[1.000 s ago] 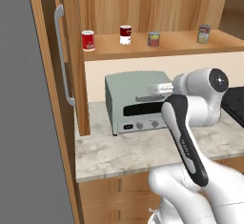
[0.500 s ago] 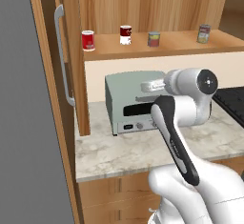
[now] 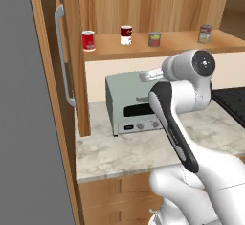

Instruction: Stack two cans on top of the other two cans in the cabinet.

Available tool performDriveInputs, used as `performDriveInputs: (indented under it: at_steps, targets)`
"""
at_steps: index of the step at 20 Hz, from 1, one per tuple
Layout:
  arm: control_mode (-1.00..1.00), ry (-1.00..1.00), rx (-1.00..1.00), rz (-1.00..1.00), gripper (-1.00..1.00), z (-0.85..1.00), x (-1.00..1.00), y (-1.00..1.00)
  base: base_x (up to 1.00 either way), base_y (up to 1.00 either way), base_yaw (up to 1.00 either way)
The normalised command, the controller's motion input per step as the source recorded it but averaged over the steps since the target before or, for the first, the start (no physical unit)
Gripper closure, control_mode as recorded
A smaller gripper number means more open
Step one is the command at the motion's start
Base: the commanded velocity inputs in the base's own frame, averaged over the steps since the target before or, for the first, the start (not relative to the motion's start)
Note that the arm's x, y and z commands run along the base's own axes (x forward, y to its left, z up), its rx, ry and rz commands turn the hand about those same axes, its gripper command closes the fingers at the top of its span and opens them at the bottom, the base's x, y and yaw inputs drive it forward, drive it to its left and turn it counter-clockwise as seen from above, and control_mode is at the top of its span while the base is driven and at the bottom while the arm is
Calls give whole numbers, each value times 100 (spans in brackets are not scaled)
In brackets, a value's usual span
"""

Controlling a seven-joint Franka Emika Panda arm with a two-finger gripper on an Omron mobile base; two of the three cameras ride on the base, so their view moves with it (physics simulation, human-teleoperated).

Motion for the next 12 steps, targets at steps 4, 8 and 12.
performDriveInputs:
  at_steps: [4,8,12]
  targets:
    - [-100,-3,1,0,-100,42,0,0,0,0,0]
    - [-100,-1,5,0,-100,42,0,11,0,0,0]
    - [-100,-7,3,0,-100,23,15,19,0,0,0]
